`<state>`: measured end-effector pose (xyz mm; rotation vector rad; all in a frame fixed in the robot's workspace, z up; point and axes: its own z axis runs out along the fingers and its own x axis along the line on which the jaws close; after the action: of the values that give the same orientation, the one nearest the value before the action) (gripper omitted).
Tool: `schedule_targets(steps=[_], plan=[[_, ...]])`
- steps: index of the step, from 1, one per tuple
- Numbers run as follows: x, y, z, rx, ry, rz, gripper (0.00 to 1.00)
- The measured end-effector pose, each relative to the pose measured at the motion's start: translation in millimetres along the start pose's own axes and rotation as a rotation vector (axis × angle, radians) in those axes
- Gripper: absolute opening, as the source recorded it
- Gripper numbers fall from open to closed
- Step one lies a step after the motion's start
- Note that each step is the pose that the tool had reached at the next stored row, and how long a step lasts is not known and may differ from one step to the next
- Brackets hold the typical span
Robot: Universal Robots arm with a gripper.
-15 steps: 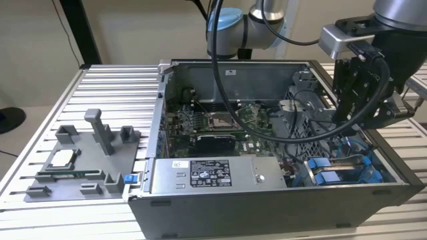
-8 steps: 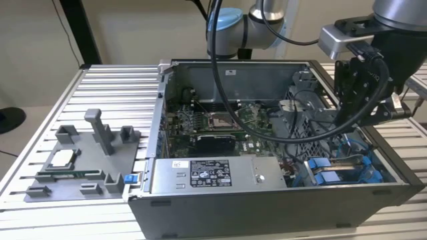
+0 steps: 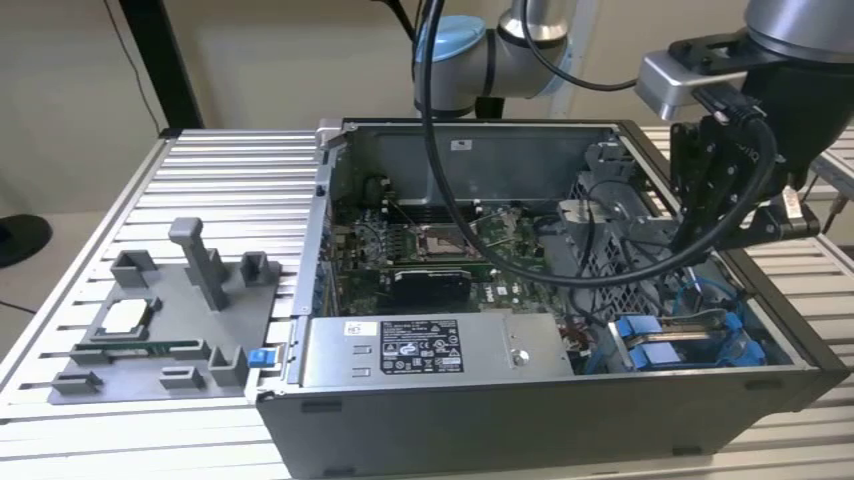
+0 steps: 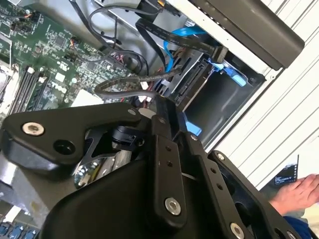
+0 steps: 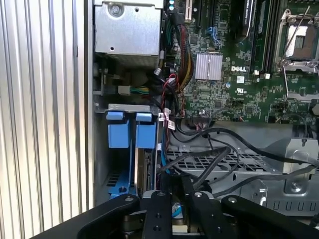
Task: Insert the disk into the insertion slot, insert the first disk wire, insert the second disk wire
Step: 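Insert the first disk wire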
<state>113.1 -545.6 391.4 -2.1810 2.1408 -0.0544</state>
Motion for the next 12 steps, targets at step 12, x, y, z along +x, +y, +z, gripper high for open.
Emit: schedule_targets(steps=[12], plan=[[7.7, -1.3, 8.3, 0.0, 0.0, 0.0, 0.0]])
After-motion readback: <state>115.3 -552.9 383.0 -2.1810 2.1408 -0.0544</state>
